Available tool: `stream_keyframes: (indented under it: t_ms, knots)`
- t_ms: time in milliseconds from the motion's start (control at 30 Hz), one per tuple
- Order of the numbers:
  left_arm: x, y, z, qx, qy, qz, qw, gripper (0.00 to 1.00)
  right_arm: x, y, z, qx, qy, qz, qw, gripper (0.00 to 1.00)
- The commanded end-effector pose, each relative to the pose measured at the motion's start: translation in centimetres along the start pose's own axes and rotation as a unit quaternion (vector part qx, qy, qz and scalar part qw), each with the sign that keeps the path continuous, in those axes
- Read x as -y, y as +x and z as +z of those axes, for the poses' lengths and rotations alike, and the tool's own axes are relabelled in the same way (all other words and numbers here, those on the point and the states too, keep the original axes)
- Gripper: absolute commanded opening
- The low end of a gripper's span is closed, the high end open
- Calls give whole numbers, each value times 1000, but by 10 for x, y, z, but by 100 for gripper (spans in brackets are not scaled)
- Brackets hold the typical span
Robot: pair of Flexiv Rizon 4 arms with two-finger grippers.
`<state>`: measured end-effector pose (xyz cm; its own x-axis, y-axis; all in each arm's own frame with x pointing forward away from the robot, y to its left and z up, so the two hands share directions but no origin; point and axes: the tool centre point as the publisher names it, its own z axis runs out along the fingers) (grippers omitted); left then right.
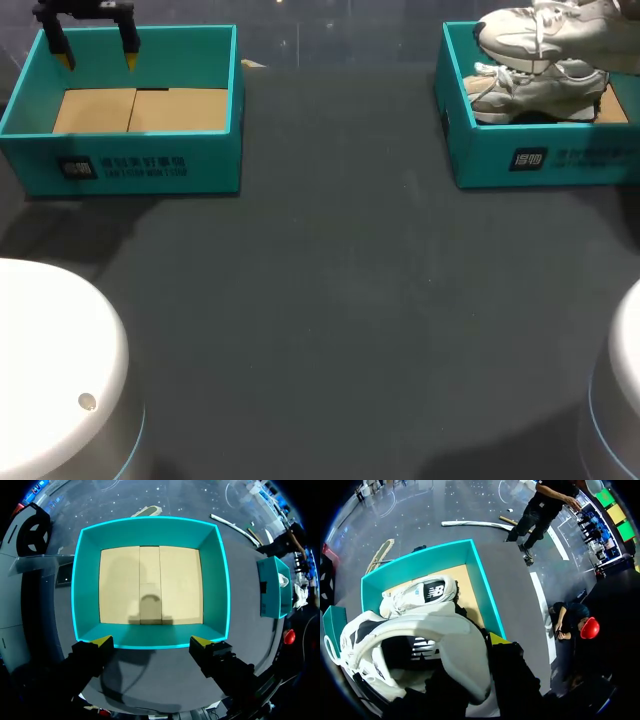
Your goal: Take the shoe out of the shoebox, open the shoe tongue, remove and reinsert the insole, then place the shoe into the shoebox
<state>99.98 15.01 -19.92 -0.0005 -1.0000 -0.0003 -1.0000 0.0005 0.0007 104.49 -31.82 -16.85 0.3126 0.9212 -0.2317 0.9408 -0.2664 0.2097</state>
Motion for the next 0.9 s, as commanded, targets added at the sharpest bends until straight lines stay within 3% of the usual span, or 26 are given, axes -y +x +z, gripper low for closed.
stream_keyframes:
  t_ms: [33, 267, 433, 767, 900]
  knots:
    - [0, 0, 0, 0, 0, 0, 1000, 100, 0, -5, -23, 7, -14, 12, 1000, 0]
    - [0, 0, 0, 0, 0, 0, 1000, 100, 9, -11, -51, 28, -38, 29, 998, 0]
    - [0, 0, 0, 0, 0, 0, 1000, 100, 30, -12, -63, 36, -54, 30, 997, 0]
    - [0, 0, 0, 0, 0, 0, 1000, 100, 86, -10, -90, 38, -45, 39, 998, 0]
    - [0, 0, 0, 0, 0, 0, 1000, 100, 89, -9, -92, 35, -43, 34, 998, 0]
